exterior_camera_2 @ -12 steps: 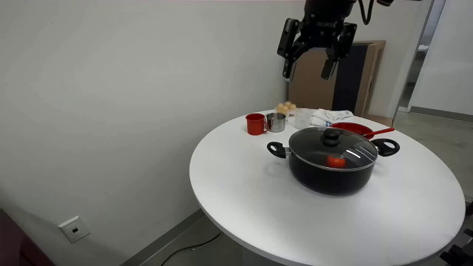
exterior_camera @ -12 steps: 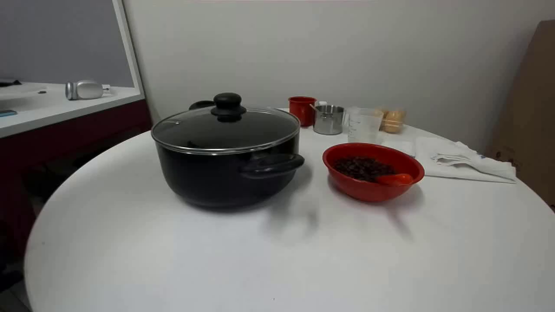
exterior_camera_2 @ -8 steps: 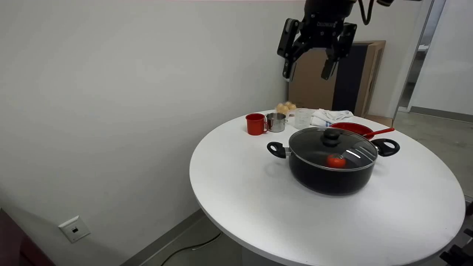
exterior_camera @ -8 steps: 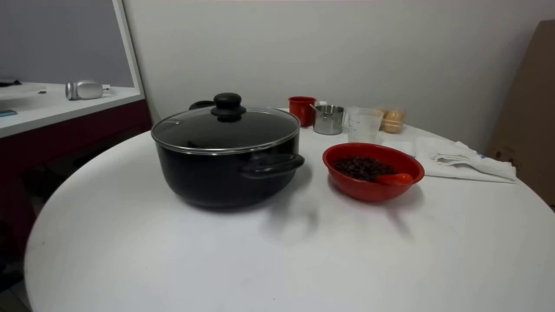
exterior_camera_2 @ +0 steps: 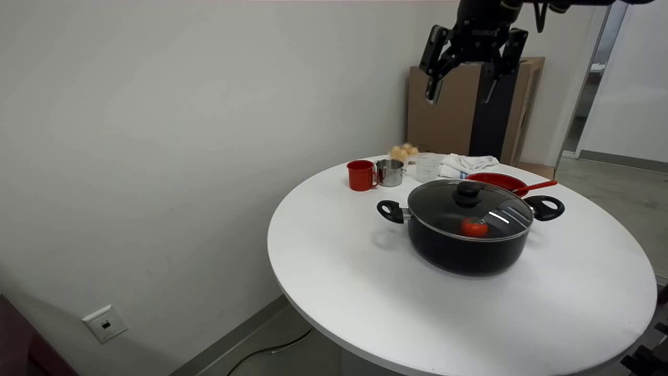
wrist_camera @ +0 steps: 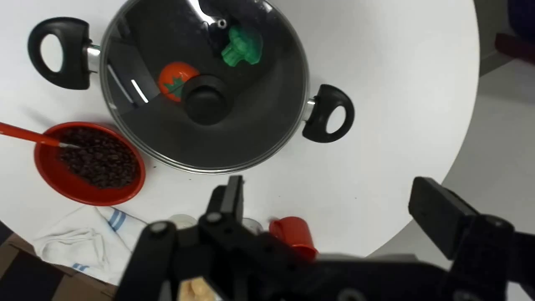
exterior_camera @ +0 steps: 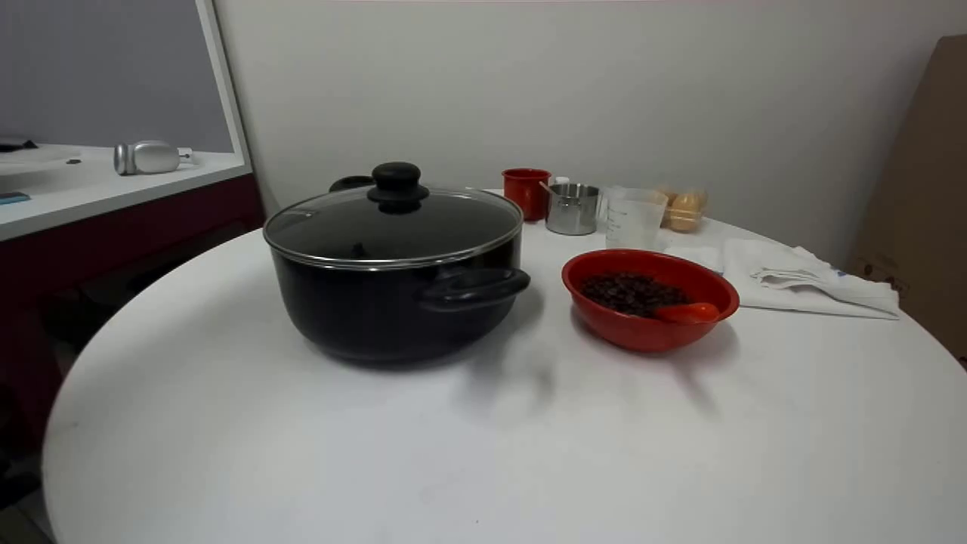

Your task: Remove the glass lid from the pot, take out the broccoli and orange from the pot and place them on the table

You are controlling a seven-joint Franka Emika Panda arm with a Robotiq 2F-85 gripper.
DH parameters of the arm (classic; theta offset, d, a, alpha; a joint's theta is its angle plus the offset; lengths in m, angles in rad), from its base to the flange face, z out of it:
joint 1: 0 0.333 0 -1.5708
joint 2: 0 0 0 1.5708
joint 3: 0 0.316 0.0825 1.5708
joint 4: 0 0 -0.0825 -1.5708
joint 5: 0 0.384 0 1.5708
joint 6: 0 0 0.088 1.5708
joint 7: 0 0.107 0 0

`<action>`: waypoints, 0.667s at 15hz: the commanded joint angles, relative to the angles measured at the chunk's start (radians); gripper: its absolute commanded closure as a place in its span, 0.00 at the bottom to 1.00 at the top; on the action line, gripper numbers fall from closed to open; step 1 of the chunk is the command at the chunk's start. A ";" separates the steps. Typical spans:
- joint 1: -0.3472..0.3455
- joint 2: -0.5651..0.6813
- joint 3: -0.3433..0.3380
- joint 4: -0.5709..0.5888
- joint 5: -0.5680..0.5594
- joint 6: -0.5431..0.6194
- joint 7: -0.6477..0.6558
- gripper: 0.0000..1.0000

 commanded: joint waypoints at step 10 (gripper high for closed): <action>-0.035 0.303 -0.093 0.048 -0.062 0.024 0.028 0.00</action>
